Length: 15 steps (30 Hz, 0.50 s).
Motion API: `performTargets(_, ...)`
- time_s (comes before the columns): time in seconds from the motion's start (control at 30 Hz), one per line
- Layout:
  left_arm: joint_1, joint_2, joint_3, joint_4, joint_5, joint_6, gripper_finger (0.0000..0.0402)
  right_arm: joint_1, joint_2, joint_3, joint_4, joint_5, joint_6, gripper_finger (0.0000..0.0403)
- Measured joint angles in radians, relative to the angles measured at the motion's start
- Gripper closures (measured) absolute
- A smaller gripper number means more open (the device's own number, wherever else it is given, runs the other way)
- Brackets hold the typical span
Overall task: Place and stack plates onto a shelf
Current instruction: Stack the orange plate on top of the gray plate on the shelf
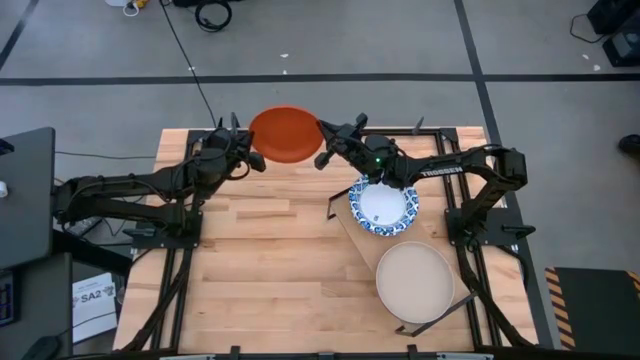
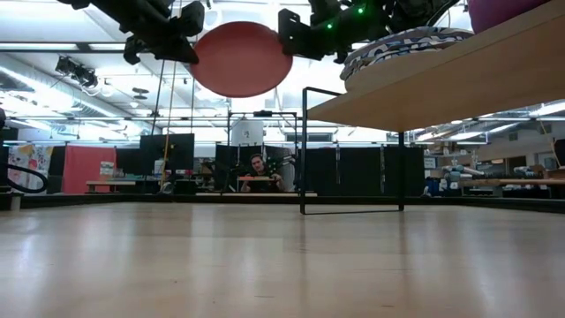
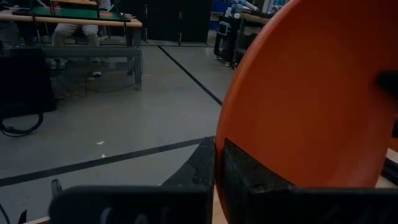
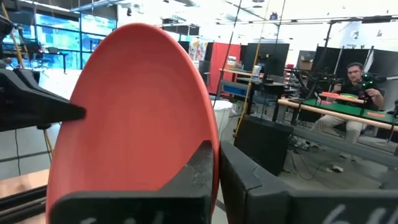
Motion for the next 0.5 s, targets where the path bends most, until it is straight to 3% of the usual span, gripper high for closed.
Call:
performTargets(0.2, 0.001, 0.0, 0.0, -0.001, 0.041, -0.003, 0.0376, -0.005, 0.0, 0.0, -0.002, 0.015, 0.026, 0.0383)
performTargets(0.5, 0.0, 0.0, 0.0, 0.012, 0.052, -0.006, 0.0316, -0.018, 0.0, 0.0, 0.003, 0.016, 0.026, 0.0387)
